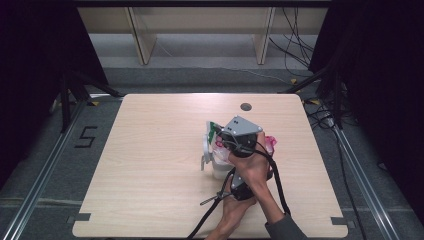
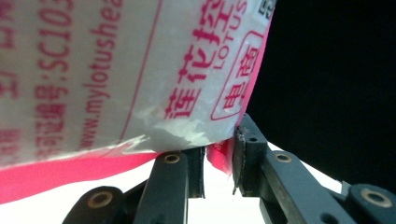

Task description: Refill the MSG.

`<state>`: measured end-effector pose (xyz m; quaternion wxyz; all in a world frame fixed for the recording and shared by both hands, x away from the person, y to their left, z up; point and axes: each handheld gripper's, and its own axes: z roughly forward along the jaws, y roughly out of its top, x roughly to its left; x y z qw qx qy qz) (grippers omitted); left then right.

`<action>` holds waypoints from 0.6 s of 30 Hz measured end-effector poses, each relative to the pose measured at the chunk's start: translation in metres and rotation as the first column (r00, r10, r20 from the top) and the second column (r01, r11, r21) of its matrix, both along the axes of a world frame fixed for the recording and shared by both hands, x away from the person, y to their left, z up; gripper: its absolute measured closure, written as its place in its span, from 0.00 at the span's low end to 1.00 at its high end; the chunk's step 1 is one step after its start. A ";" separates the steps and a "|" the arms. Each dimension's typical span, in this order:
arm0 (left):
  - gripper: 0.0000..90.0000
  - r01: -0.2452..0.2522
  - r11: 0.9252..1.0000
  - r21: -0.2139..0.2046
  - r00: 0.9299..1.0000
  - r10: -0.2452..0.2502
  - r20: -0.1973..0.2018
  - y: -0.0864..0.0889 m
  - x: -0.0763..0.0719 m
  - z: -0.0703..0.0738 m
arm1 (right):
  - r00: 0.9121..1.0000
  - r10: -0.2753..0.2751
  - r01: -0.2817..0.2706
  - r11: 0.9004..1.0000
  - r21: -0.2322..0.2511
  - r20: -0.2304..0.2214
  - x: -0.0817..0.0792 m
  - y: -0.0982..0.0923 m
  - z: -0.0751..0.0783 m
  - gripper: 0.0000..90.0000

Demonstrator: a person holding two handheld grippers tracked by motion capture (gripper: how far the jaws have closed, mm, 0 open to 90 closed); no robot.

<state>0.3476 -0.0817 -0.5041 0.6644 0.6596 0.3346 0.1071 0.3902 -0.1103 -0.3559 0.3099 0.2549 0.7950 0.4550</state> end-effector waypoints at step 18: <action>0.85 -0.004 1.000 0.001 1.000 0.004 0.003 0.000 0.000 0.000 | 1.000 0.003 -0.003 1.000 0.006 0.006 0.000 0.000 0.000 1.00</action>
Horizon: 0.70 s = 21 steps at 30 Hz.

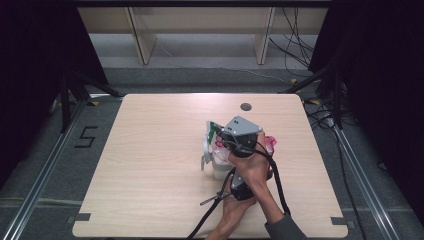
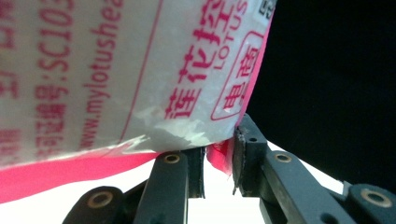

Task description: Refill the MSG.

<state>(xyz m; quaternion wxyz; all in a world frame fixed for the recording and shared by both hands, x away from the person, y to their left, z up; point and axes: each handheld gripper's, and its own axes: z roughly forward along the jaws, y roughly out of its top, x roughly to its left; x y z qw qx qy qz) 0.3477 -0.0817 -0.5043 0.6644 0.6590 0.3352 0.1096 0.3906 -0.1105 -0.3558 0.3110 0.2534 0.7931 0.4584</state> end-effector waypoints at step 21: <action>0.85 -0.001 1.000 0.006 1.000 0.001 -0.001 0.001 0.001 0.000 | 1.000 0.002 -0.002 1.000 0.001 0.004 0.000 0.001 0.000 1.00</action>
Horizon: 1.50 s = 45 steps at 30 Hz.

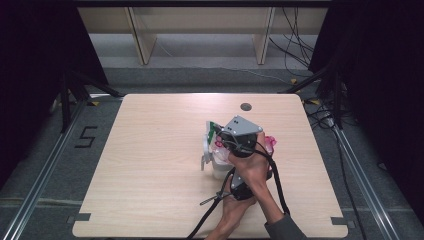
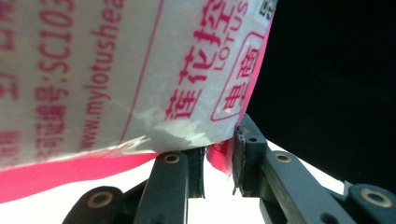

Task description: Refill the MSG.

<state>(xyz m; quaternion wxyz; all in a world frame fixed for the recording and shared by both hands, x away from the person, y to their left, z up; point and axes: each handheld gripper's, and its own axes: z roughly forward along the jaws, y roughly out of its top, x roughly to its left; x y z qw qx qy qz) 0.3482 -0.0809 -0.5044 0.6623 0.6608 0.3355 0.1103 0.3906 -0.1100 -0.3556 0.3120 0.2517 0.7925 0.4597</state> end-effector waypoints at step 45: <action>0.85 0.000 1.000 -0.004 1.000 0.000 0.001 0.001 0.000 0.001 | 1.000 0.002 -0.002 1.000 -0.008 -0.005 -0.001 0.004 -0.001 1.00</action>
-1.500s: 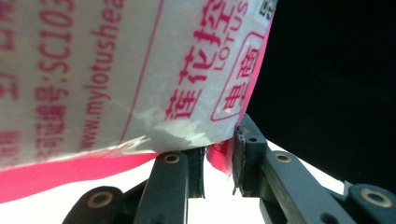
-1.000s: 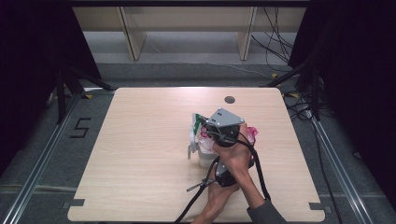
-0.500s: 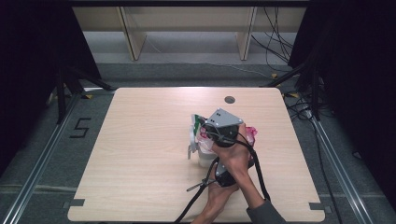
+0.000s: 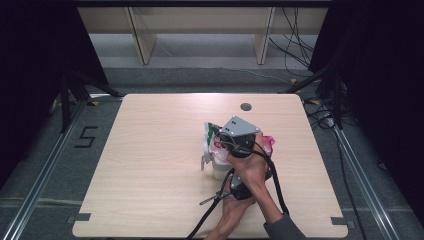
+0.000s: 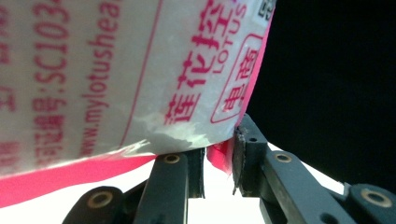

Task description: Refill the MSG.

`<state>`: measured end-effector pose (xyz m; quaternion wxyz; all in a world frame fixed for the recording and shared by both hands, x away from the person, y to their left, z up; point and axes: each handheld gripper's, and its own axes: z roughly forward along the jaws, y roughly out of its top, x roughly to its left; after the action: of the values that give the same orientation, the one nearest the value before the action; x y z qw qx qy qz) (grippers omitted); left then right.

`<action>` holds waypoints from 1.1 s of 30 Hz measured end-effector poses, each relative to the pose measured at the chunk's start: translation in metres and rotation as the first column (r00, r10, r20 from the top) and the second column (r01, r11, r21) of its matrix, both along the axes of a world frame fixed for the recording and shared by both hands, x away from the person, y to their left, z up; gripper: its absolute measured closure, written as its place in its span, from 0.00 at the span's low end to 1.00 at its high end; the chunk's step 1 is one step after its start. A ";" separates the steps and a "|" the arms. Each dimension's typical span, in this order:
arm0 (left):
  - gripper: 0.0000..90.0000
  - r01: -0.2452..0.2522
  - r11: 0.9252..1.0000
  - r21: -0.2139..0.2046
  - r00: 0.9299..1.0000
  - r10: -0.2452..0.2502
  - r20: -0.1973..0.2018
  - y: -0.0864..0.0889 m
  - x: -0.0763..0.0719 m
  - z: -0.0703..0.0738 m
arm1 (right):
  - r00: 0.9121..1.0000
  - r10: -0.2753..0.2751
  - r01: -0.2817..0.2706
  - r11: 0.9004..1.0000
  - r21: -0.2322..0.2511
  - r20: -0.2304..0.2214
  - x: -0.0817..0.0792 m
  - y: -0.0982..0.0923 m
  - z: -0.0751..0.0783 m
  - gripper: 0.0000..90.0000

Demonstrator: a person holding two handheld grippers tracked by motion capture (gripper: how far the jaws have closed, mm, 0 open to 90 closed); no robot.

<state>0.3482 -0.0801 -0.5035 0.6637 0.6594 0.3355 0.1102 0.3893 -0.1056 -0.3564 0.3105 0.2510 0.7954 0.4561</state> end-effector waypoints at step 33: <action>0.85 0.001 1.000 -0.001 1.000 -0.001 -0.002 0.000 0.000 0.000 | 1.000 -0.003 0.003 1.000 -0.004 0.000 0.001 0.000 -0.001 1.00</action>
<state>0.3481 -0.0803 -0.5036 0.6637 0.6595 0.3357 0.1092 0.3906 -0.1058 -0.3575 0.3118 0.2515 0.7957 0.4543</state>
